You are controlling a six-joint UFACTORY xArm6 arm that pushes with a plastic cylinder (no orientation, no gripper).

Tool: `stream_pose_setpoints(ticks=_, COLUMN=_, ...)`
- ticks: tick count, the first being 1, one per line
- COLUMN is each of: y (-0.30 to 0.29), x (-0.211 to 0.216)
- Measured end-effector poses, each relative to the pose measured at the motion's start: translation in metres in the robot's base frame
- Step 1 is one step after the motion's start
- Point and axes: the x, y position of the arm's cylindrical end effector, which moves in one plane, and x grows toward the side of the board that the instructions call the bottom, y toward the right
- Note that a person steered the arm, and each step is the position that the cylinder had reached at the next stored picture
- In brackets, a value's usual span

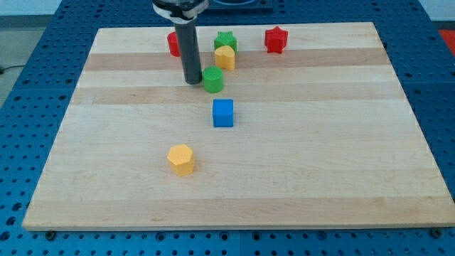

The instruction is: Place the yellow hexagon vertical to the blue cube

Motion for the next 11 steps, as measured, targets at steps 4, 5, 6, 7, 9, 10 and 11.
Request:
stream_pose_setpoints(ticks=4, y=-0.021, x=0.108)
stream_pose_setpoints(ticks=5, y=-0.034, x=0.108)
stream_pose_setpoints(ticks=6, y=-0.04, x=0.136)
stream_pose_setpoints(ticks=7, y=-0.045, x=0.149)
stream_pose_setpoints(ticks=9, y=-0.037, x=0.17)
stream_pose_setpoints(ticks=10, y=-0.016, x=0.177)
stream_pose_setpoints(ticks=11, y=0.001, x=0.178)
